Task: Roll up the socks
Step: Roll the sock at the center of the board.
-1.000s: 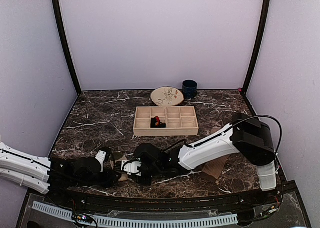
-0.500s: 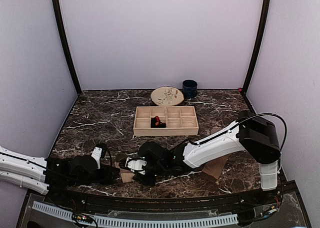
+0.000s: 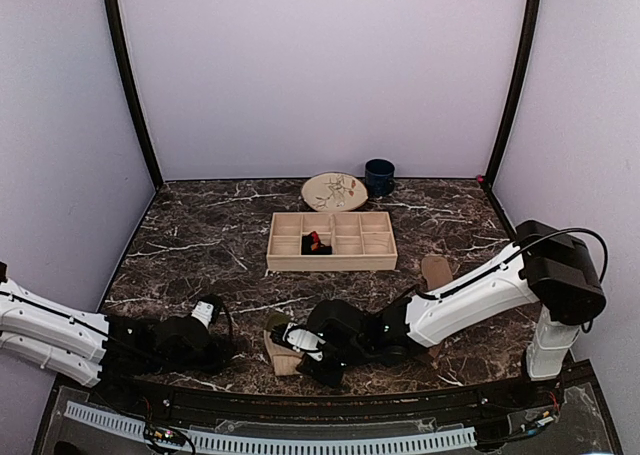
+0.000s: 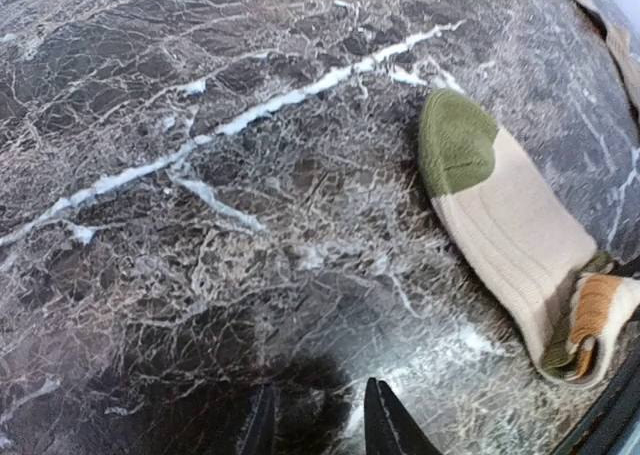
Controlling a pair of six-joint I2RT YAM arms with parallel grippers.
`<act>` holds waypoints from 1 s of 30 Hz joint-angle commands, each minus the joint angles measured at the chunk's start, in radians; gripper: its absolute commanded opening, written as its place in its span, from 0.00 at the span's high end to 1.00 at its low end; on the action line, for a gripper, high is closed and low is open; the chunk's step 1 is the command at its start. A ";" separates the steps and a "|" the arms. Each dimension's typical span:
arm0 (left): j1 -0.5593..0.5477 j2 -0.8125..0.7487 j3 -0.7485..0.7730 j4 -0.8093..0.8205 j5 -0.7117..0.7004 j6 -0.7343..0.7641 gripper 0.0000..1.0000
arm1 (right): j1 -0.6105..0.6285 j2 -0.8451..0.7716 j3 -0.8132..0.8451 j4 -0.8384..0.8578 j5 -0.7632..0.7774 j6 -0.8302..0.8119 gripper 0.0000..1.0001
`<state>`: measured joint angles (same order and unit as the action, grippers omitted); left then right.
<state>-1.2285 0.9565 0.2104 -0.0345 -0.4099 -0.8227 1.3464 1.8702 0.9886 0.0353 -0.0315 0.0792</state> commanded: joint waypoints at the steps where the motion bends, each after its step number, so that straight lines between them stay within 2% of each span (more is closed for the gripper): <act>1: -0.005 0.120 0.061 0.044 0.040 0.037 0.67 | 0.022 0.012 -0.024 -0.090 0.017 0.104 0.89; 7: -0.005 0.232 0.081 0.143 0.072 0.057 0.77 | 0.024 0.079 0.077 -0.121 -0.083 0.131 0.88; 12: -0.007 0.154 0.038 0.162 0.073 0.069 0.79 | -0.001 0.139 0.151 -0.151 -0.204 0.153 0.88; 14: -0.014 0.105 0.009 0.177 0.076 0.093 0.75 | -0.020 0.152 0.157 -0.158 -0.256 0.169 0.88; 15: -0.019 0.081 -0.002 0.183 0.082 0.106 0.71 | -0.030 0.155 0.157 -0.158 -0.281 0.177 0.88; 16: -0.024 0.061 -0.007 0.183 0.082 0.111 0.61 | -0.037 0.159 0.157 -0.162 -0.306 0.185 0.87; 18: -0.036 0.033 -0.009 0.169 0.071 0.122 0.53 | -0.049 0.173 0.202 -0.184 -0.343 0.195 0.87; 30: -0.177 0.039 0.029 0.084 0.002 0.105 0.50 | -0.092 0.196 0.238 -0.220 -0.423 0.212 0.88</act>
<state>-1.3590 0.9871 0.2161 0.1078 -0.3622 -0.7109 1.2617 2.0312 1.2270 -0.1089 -0.4202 0.2775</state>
